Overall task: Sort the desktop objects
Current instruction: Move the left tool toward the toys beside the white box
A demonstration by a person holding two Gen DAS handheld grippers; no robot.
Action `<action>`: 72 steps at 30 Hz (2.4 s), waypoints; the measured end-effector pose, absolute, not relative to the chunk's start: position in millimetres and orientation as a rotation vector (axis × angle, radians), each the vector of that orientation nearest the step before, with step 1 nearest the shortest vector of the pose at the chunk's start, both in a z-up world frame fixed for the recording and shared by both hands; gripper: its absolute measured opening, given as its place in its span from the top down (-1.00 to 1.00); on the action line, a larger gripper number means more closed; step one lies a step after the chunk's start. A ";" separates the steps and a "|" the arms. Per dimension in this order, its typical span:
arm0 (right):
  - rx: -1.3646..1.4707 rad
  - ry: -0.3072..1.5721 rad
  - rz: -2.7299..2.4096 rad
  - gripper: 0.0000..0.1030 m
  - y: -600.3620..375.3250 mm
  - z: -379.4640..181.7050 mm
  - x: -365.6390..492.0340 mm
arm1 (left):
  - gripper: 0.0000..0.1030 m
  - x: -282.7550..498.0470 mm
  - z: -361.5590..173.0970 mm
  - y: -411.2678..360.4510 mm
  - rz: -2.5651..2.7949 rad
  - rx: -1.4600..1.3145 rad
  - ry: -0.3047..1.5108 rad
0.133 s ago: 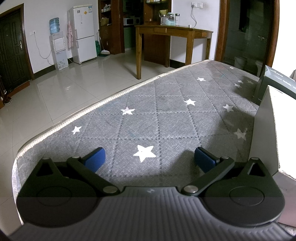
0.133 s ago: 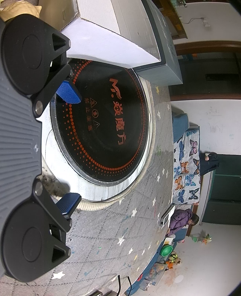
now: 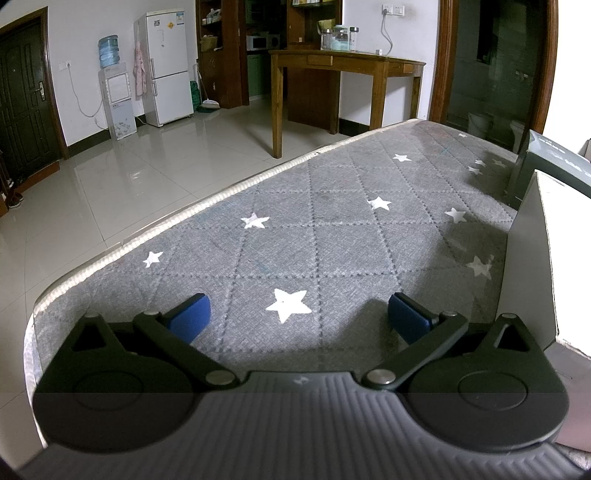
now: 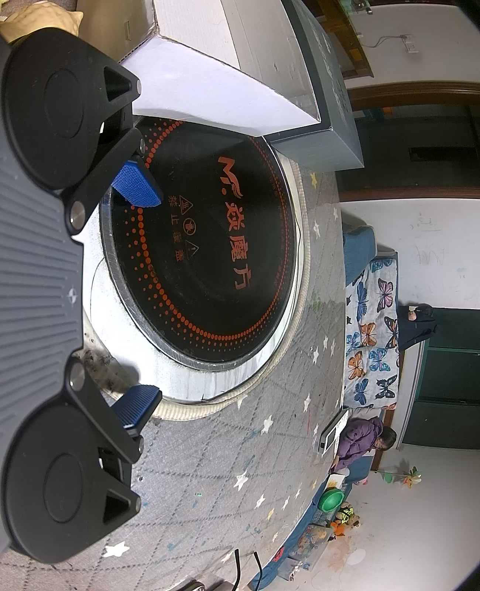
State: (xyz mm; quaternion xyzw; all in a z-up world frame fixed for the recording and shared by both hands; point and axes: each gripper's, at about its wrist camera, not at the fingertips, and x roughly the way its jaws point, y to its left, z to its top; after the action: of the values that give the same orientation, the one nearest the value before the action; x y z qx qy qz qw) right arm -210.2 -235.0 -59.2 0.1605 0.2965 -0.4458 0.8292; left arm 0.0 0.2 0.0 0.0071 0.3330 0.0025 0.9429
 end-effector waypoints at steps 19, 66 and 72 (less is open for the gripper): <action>0.340 0.629 -0.946 -1.00 -233.9 -58.3 -211.9 | -1.00 -0.1 0.1 0.7 0.005 0.014 0.679; 0.281 0.633 -0.509 -0.89 -175.5 -6.7 -259.6 | -1.00 -65.0 40.4 20.3 -0.366 0.163 0.710; 0.310 0.650 -0.442 -0.76 -172.0 -8.1 -257.6 | -1.00 -82.9 54.4 16.1 -0.504 0.192 0.717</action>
State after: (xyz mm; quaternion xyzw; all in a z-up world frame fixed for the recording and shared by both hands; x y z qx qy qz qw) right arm -257.6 -172.0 -8.1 0.1506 0.3154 -0.2143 0.9121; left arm -82.9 16.1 54.4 0.0929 0.3464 -0.2435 0.9012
